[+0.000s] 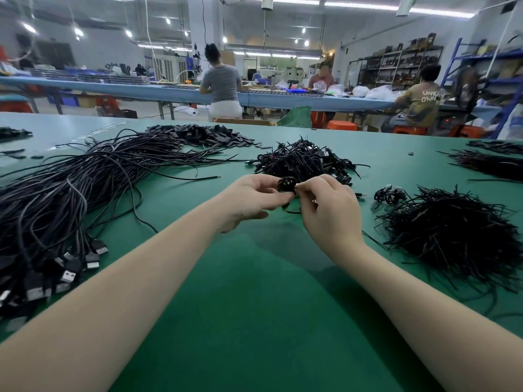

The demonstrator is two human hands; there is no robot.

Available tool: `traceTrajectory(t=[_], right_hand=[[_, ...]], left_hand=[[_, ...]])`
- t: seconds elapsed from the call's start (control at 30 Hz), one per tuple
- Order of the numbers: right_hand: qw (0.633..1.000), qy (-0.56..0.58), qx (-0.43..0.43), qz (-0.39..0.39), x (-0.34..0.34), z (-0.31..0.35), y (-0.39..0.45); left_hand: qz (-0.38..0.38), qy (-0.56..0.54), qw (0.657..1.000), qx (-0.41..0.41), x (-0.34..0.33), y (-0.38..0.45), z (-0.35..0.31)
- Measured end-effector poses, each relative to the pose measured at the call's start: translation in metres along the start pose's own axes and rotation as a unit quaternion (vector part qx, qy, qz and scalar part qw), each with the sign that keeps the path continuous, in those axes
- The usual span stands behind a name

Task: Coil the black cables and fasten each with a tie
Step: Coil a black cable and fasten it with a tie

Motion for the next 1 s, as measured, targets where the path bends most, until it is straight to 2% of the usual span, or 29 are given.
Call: traceTrajectory(t=[0.13, 0.23, 0.37, 0.43, 0.47, 0.53, 0.57, 0.6, 0.7, 0.8, 0.9, 1.0], right_hand=[[0.999, 0.031, -0.004, 0.023, -0.004, 0.001, 0.002], [0.991, 0.108, -0.062, 0.049, -0.008, -0.004, 0.002], [0.982, 0.152, -0.102, 0.044, -0.009, -0.008, 0.004], [0.992, 0.112, -0.041, 0.034, -0.004, -0.003, 0.005], [0.998, 0.053, 0.011, 0.015, -0.001, 0.001, 0.005], [0.988, -0.106, 0.103, -0.046, 0.005, 0.007, 0.004], [0.977, -0.158, 0.129, -0.068, 0.006, 0.007, 0.004], [0.971, -0.181, 0.139, -0.074, 0.006, 0.006, 0.004], [0.987, -0.125, 0.088, -0.043, 0.007, -0.005, 0.001], [0.999, -0.041, 0.012, -0.009, 0.006, -0.014, 0.0], [0.999, 0.02, -0.034, 0.019, 0.001, -0.016, 0.002], [0.995, 0.076, -0.027, 0.05, -0.009, -0.009, 0.001]], left_hand=[[-0.07, 0.063, 0.993, -0.075, -0.002, 0.004, 0.003], [-0.114, 0.091, 0.981, -0.127, -0.004, 0.004, 0.001], [-0.129, 0.102, 0.976, -0.141, -0.007, 0.002, -0.002], [-0.109, -0.019, 0.99, -0.084, -0.01, 0.001, -0.003], [-0.089, -0.133, 0.987, -0.03, -0.014, 0.001, -0.003], [-0.063, -0.352, 0.931, 0.069, -0.023, -0.001, -0.003], [-0.065, -0.398, 0.912, 0.077, -0.024, -0.002, -0.002], [-0.068, -0.397, 0.912, 0.071, -0.023, -0.001, -0.001], [-0.042, -0.278, 0.959, 0.026, -0.024, -0.001, -0.009], [-0.035, -0.06, 0.996, -0.051, -0.019, 0.0, -0.001], [-0.086, 0.091, 0.979, -0.161, -0.014, 0.0, 0.005], [-0.181, 0.207, 0.936, -0.22, -0.004, -0.002, 0.005]])
Point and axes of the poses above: each hand's wrist, its own y-axis towards the middle knuckle, its own x-axis out of the back of the hand, z = x × y, the point moved 3 cm from there along y, towards the middle knuckle, and after that the axes turned 10 degrees about z, right-handed, at the moved point
